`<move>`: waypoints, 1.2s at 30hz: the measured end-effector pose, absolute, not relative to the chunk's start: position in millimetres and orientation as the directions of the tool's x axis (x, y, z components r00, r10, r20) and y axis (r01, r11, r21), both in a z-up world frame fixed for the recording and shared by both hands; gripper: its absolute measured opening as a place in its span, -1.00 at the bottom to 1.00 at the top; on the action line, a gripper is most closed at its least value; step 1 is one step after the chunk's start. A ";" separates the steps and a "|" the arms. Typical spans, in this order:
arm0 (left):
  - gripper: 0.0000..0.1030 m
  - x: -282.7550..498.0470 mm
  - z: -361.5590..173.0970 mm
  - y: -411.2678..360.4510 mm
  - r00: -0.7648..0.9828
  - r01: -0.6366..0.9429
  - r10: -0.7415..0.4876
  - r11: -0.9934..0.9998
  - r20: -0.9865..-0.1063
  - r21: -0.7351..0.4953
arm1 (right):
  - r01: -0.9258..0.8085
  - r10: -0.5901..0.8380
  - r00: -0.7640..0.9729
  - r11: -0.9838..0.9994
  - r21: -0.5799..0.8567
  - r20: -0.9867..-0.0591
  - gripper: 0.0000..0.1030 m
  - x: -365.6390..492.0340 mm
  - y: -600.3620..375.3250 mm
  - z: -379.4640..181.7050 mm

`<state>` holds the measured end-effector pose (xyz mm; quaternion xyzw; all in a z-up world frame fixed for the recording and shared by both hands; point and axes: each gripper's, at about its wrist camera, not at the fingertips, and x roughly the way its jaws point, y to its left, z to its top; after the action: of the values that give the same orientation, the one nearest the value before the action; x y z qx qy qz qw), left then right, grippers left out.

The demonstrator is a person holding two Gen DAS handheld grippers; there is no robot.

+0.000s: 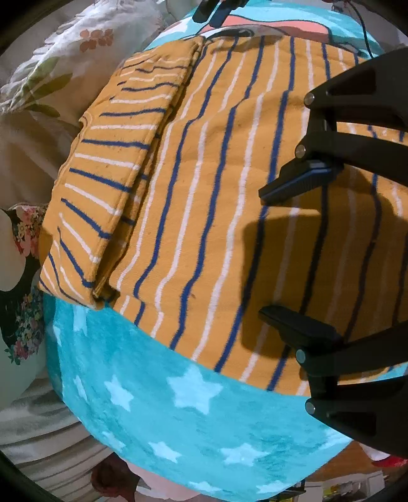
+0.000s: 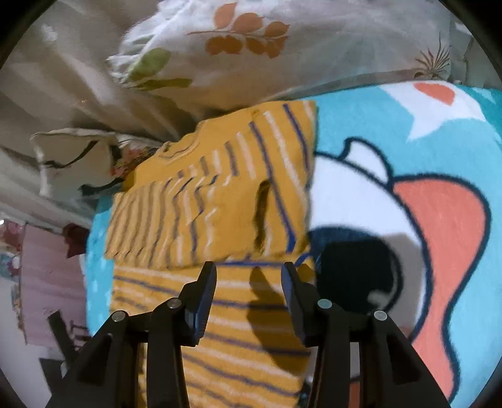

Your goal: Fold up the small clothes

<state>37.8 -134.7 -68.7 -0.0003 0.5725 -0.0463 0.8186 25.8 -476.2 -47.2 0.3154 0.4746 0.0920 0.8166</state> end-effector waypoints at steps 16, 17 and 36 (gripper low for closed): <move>0.32 -3.4 -71.2 -81.8 0.314 0.231 -0.160 0.969 -0.936 -0.088 | 0.184 0.455 0.426 0.802 0.568 -0.782 -0.03 -73.6 -422.2 -101.5; 0.32 -5.7 -71.1 -73.9 0.311 0.235 -0.165 0.967 -0.936 -0.093 | 0.201 0.448 0.432 0.798 0.568 -0.783 -0.03 -78.1 -422.4 -102.3; 0.33 -50.5 -68.8 35.3 0.311 0.251 -0.174 0.963 -0.934 -0.095 | 0.412 0.245 0.429 0.804 0.430 -0.869 0.16 -177.4 -401.7 -104.5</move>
<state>-50.5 35.3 -68.8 0.0340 0.5720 -0.1314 0.8089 -177.4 -401.7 -104.5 0.3089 0.5315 -0.0532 0.7869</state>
